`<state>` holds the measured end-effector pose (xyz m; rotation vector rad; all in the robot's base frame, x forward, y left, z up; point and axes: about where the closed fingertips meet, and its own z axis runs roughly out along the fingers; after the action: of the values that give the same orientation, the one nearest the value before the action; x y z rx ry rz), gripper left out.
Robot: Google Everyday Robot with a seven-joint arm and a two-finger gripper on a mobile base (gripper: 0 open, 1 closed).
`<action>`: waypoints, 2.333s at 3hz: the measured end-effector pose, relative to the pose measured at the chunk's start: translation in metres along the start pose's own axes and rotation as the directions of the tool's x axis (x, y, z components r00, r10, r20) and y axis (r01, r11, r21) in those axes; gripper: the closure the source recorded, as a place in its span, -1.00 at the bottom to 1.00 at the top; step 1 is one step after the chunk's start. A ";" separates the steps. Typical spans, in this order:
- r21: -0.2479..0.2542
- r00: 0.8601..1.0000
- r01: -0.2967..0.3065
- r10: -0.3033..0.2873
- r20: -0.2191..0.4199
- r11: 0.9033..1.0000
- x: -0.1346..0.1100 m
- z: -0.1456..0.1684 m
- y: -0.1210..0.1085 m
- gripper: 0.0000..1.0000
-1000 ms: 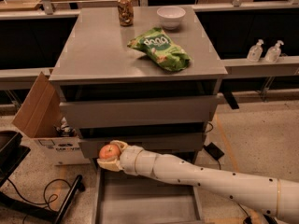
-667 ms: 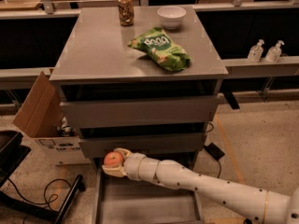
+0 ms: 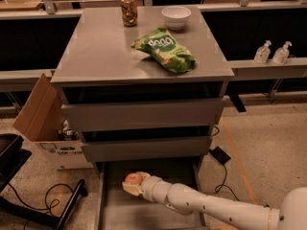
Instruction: Place apple into bottom drawer
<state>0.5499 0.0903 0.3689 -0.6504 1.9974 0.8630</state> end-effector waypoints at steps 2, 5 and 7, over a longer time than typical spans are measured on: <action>0.071 0.996 -0.090 0.091 -0.007 0.993 0.027 -0.011 -0.034 1.00; -0.057 0.985 0.166 -0.168 -0.028 0.984 0.051 0.034 -0.110 1.00; -0.162 0.984 0.141 -0.156 -0.081 0.977 0.109 0.039 -0.167 1.00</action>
Offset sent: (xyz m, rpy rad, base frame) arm 0.0046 -0.0287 -0.0263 0.0008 0.0578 -0.0844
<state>0.6316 0.0019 0.2046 -0.9330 1.9473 0.9186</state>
